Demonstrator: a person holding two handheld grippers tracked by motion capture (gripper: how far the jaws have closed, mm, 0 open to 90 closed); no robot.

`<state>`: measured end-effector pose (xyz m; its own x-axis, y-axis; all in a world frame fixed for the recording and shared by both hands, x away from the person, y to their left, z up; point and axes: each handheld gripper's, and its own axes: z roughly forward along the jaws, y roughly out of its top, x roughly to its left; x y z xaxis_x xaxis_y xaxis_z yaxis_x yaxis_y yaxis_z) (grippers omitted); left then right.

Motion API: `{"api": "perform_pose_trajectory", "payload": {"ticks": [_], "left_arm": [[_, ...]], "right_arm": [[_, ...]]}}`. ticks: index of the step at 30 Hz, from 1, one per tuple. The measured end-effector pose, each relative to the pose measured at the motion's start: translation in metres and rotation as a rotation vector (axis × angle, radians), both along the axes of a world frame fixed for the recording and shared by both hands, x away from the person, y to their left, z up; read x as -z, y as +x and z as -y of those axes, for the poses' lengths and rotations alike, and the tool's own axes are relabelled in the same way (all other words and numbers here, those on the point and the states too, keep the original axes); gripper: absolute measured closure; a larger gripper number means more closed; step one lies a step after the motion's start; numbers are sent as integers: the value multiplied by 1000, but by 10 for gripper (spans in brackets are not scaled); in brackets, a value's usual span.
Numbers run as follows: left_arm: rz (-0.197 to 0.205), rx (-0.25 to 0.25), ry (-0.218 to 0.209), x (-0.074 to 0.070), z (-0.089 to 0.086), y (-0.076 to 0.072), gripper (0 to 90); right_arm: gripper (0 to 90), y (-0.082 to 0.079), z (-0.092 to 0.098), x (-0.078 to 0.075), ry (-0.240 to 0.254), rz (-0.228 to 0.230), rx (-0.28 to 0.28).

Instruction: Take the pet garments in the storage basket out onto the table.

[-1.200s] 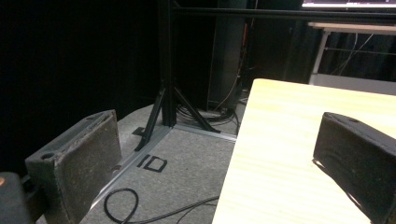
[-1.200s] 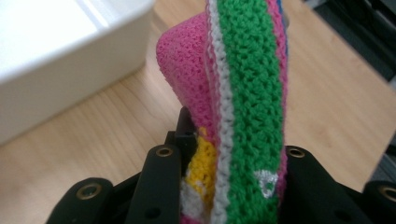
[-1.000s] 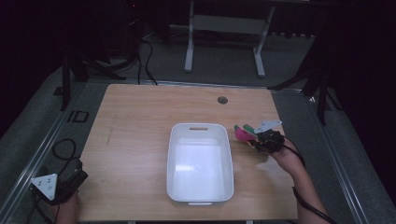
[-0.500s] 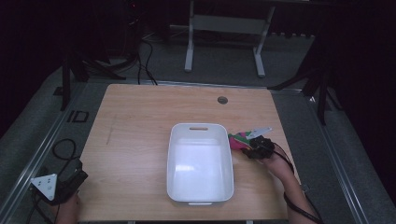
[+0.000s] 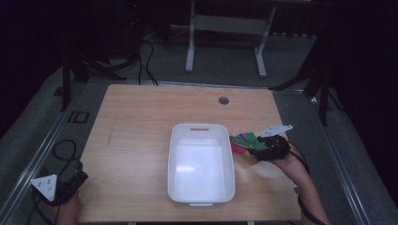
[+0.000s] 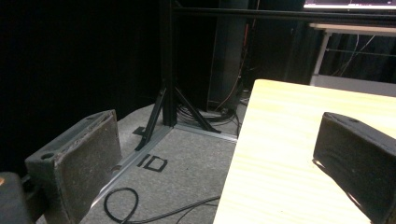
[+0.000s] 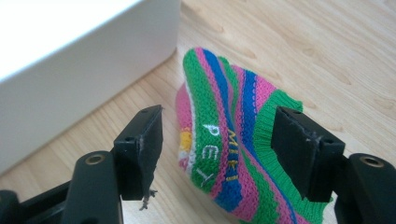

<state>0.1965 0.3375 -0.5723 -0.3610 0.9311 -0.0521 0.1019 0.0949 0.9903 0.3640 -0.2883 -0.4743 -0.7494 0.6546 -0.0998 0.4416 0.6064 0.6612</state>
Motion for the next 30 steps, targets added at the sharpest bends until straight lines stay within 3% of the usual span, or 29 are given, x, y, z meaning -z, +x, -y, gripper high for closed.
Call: {"api": "perform_pose_trajectory", "payload": {"ticks": [3,6,10,12,17,19,27,30], "left_arm": [[1,-3,-4,0,0,0,12],[1,-2,0,0,0,0,12],[0,-2,-3,0,0,0,12],[2,-1,0,0,0,0,12],[-1,-1,1,0,0,0,12],[2,-3,-3,0,0,0,12],[1,-1,-3,0,-1,0,12],[5,0,-5,0,-1,-1,12]], "right_arm": [[308,-4,4,-1,17,21,11],[246,-8,9,0,41,10,32],[174,-23,30,8,150,44,111],[125,-28,38,12,163,49,136],[119,-38,57,25,227,28,135],[112,-43,62,31,231,30,145],[114,-66,91,56,291,160,305],[114,-69,93,59,287,176,324]]}}
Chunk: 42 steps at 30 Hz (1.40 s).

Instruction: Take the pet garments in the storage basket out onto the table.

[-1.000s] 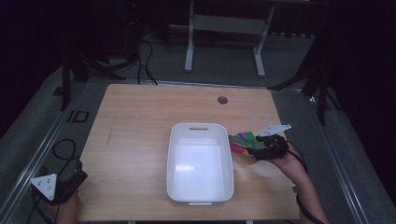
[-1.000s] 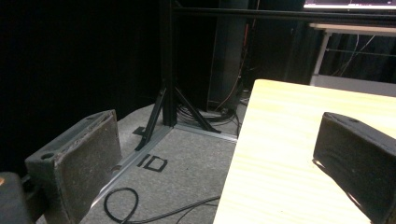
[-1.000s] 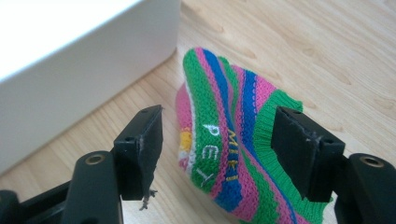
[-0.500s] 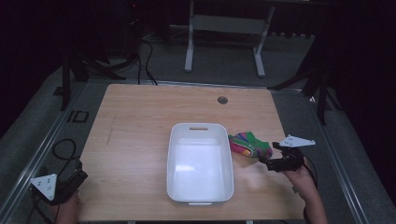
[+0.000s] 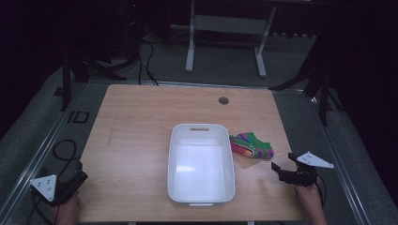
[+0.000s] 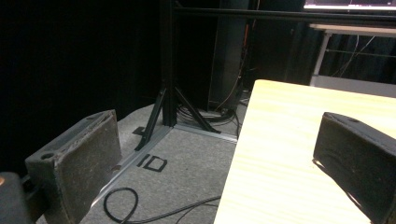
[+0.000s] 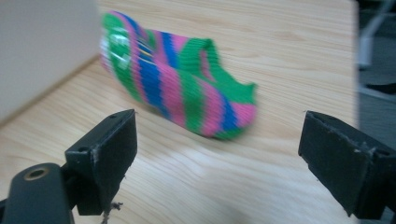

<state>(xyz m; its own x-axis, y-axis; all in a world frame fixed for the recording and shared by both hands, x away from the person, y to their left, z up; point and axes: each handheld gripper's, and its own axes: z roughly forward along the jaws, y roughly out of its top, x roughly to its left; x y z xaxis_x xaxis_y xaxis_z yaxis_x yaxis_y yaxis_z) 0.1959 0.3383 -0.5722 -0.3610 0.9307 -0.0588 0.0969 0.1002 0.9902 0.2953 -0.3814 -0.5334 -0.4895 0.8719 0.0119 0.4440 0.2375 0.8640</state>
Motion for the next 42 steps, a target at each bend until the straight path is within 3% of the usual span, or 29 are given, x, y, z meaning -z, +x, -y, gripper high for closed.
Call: {"api": "perform_pose_trajectory", "payload": {"ticks": [1,5,10,12,16,18,24,27,34,42], "left_arm": [[0,0,0,0,0,0,12],[0,0,0,0,0,0,12],[1,-1,-1,0,0,0,12],[0,-1,0,0,0,0,12],[0,-1,0,0,0,0,12],[2,-1,-3,0,-1,0,12],[3,-2,-4,0,-1,0,12],[4,-3,-5,0,0,0,12],[5,-6,-6,0,0,-1,12],[5,-7,-7,0,-1,-1,12]], "right_arm": [[114,-6,5,6,-7,22,47],[115,-14,13,14,14,28,101],[128,-25,20,23,-2,55,176],[128,-30,22,22,12,91,200],[128,-36,28,23,27,112,253],[129,-38,31,23,62,124,270],[129,-44,38,24,159,189,294],[129,-45,40,24,189,197,296],[130,-44,37,24,143,207,321],[131,-44,38,24,145,196,341]]}}
